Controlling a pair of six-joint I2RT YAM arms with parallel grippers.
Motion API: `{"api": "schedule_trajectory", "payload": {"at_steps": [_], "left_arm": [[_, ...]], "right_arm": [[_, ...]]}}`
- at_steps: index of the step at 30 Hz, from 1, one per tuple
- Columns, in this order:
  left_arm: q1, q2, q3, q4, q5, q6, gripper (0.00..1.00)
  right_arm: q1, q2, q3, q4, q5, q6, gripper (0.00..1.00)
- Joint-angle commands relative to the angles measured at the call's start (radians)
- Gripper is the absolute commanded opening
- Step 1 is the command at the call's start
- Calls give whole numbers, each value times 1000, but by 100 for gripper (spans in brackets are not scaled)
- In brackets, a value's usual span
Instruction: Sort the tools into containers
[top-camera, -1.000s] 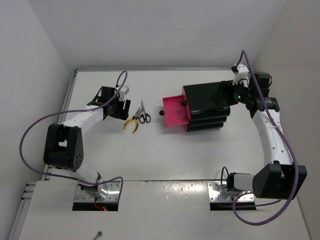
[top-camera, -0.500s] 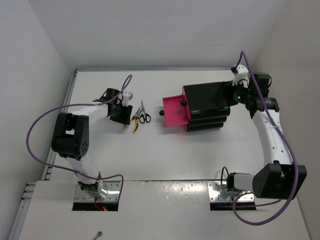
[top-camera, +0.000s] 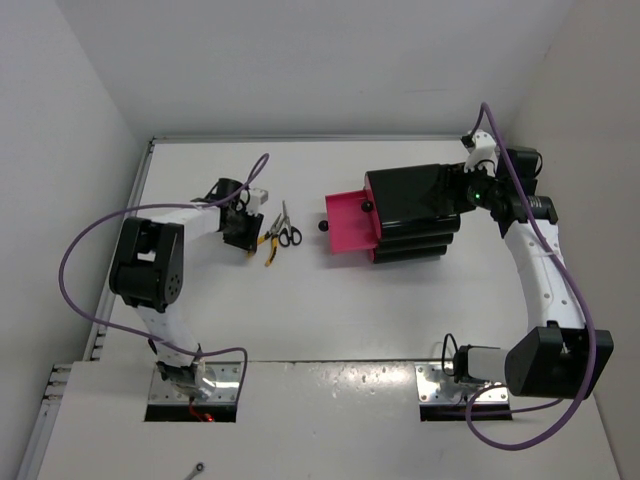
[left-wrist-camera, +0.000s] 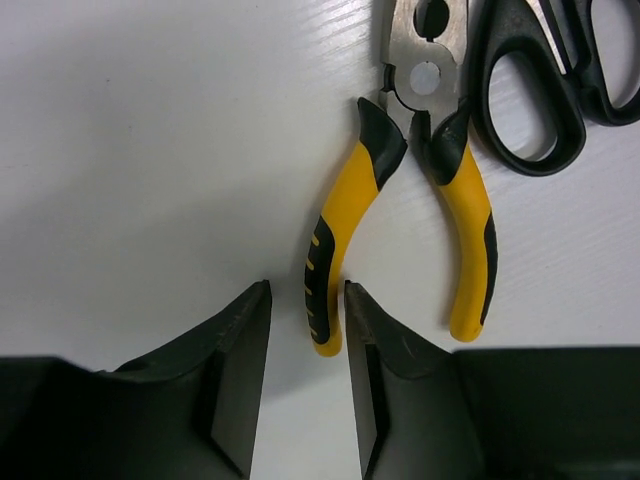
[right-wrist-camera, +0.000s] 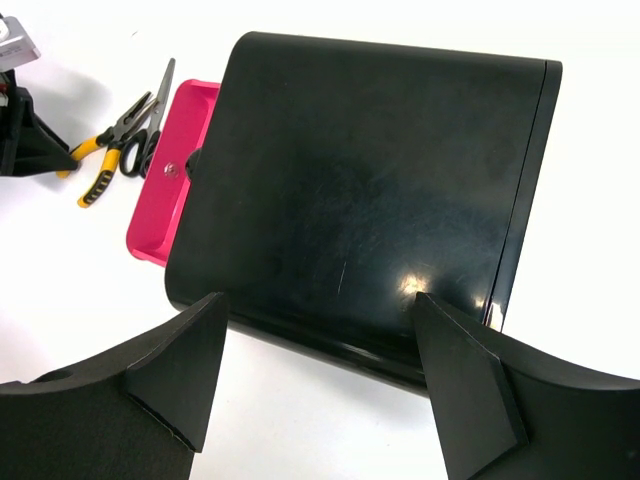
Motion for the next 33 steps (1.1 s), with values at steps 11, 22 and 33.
{"api": "schedule_trajectory", "payload": {"at_steps": [11, 22, 33], "left_arm": [[-57, 76, 40, 4, -36, 12, 0], [-57, -91, 2, -9, -26, -48, 0], [-78, -215, 161, -150, 73, -75, 0]], "right_arm": [[6, -23, -3, 20, 13, -18, 75], [6, -23, -3, 11, 22, -28, 75], [6, -42, -13, 20, 13, -19, 75]]}}
